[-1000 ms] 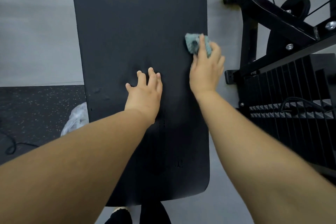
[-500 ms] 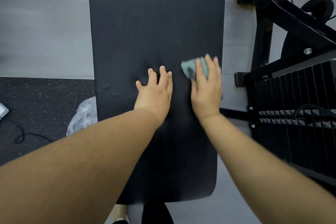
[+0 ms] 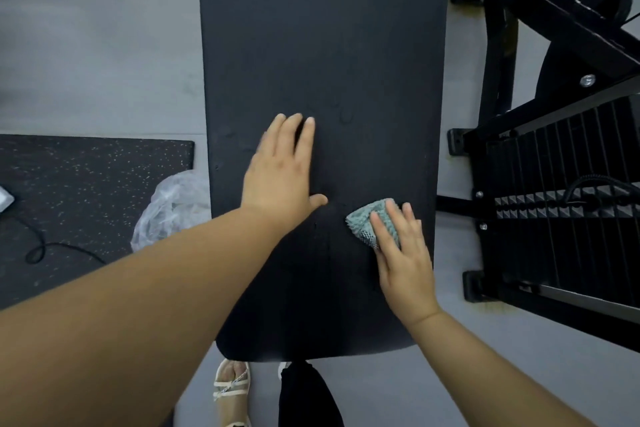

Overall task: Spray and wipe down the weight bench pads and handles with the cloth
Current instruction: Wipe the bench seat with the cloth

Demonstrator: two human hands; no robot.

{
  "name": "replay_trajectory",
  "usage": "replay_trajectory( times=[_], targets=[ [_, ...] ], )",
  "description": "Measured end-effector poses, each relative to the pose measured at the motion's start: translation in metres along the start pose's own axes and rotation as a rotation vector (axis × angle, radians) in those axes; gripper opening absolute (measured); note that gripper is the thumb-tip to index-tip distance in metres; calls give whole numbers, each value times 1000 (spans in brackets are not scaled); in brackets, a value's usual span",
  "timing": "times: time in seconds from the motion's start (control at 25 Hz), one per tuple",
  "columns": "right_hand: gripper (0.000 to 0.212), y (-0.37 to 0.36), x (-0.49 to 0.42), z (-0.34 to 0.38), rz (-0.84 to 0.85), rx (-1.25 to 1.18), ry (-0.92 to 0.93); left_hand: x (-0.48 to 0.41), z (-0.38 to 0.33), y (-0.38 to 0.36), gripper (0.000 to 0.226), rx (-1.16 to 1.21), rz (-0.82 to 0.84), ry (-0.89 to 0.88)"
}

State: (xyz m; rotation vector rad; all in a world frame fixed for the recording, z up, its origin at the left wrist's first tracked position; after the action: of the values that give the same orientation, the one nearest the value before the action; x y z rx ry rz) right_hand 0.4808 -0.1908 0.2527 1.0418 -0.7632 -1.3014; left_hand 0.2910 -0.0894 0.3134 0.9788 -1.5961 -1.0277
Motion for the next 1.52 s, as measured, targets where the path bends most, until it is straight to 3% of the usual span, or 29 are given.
replay_trajectory(
  times=[0.16,0.32,0.4,0.48,0.56,0.6,0.68,0.84,0.88,0.92,0.96,1.04,1.12,1.16,1.28,1.36,1.44,1.52],
  targets=[
    [46,-4,-66,21,-122,-42,-118,57,48,-31,72,144,-343,114],
    [48,-23,-142,77,-263,-132,-412,86,64,-47,75,355,-245,219],
    [48,-43,-123,110,-227,-100,-207,91,72,-55,73,523,-124,377],
    [50,-55,-72,124,-97,-41,182,93,83,-64,61,635,4,468],
    [53,-49,-35,98,41,5,480,88,90,-65,52,639,122,489],
    [54,-39,-31,79,52,33,538,85,90,-64,51,624,186,498],
    [51,-21,-47,50,-7,58,422,81,90,-59,49,655,275,521],
    [45,-20,-117,64,-237,-60,-365,84,91,-59,54,690,270,492],
    [46,-31,-128,87,-267,-77,-459,85,94,-61,58,699,264,481],
    [45,-42,-134,111,-272,-82,-442,86,96,-63,60,725,251,462],
    [44,-53,-132,133,-274,-74,-312,88,97,-64,60,768,235,440],
    [40,-76,-101,162,-234,-7,108,96,103,-68,60,923,197,466],
    [41,-81,-51,165,-62,5,445,110,113,-77,61,1114,217,575],
    [41,-79,-27,158,43,-5,530,119,115,-83,58,1181,274,591],
    [43,-68,-12,145,137,-13,562,145,110,-92,54,1305,487,575],
    [43,-72,-54,157,84,26,525,150,108,-92,56,1381,510,569],
    [41,-68,-118,177,-34,31,379,151,109,-91,52,1402,496,540],
    [45,-65,-164,188,-42,22,152,153,111,-89,46,1399,493,536]
  ],
)
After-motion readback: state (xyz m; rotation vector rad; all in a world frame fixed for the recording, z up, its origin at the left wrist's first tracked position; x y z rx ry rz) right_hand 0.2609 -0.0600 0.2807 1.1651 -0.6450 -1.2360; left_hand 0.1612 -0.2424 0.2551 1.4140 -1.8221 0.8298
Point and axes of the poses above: each hand's wrist, its own x-axis away from the middle knuckle, its own y-axis out of the back of the hand, z = x × y, the point moved 3 cm from there along -x, towards the middle knuckle, and after that the axes turned 3 degrees about -y, right-handed, at the moved point
